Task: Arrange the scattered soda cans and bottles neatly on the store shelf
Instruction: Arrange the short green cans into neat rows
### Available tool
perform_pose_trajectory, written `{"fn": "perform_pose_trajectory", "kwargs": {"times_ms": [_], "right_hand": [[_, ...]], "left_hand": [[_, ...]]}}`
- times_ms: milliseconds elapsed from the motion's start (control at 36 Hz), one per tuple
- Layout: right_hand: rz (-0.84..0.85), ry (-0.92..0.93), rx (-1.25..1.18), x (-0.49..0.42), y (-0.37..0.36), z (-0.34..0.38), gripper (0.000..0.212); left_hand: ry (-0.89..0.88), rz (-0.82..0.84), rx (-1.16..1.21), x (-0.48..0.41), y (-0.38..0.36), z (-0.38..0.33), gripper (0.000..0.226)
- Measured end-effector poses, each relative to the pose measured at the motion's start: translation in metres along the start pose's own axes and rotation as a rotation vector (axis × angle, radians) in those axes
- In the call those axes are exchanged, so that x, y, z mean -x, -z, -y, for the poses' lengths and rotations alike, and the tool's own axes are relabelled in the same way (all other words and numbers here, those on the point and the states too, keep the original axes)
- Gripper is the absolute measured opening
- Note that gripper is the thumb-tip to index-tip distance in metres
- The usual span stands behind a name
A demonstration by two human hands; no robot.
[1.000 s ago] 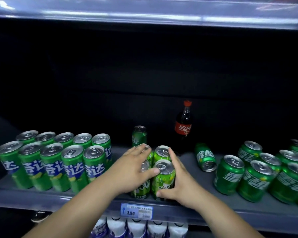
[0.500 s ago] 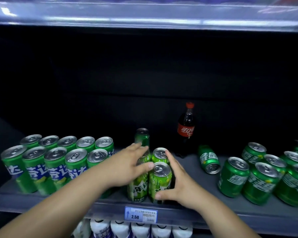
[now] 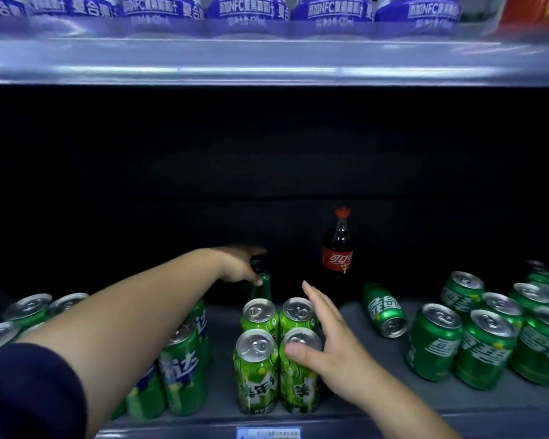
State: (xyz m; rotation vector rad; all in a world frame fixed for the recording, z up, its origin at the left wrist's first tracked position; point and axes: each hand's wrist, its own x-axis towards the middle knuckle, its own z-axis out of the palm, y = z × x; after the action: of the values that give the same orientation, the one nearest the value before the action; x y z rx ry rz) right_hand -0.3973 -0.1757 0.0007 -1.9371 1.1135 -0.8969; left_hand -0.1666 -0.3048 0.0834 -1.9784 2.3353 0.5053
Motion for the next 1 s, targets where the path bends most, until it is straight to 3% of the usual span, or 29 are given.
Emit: {"fn": "perform_pose_trajectory", "kwargs": {"times_ms": [111,222,389,639,806,1000], "right_hand": [[-0.054,-0.024,-0.047,0.005,-0.004,-0.007,0.099],[-0.112,-0.046,-0.091,0.013,-0.004,-0.011,0.094],[-0.217,-0.036,-0.135,0.033,0.015,-0.024,0.089],[-0.467,0.151,0.064,0.080,0.092,-0.034,0.051],[-0.576,0.154,0.421,0.109,0.168,-0.060,0.042],[-0.445,0.081,0.539,0.121,0.208,-0.094,0.053]], "left_hand": [[-0.027,0.019,0.017,-0.013,-0.010,-0.003,0.081],[-0.096,-0.064,0.045,-0.017,-0.015,-0.005,0.067],[-0.196,-0.184,0.029,0.001,-0.006,-0.036,0.063],[-0.410,-0.314,0.066,0.034,-0.004,-0.132,0.063],[-0.409,-0.185,-0.005,0.037,-0.034,-0.190,0.062],[-0.326,-0.073,-0.053,0.044,-0.068,-0.221,0.065]]}}
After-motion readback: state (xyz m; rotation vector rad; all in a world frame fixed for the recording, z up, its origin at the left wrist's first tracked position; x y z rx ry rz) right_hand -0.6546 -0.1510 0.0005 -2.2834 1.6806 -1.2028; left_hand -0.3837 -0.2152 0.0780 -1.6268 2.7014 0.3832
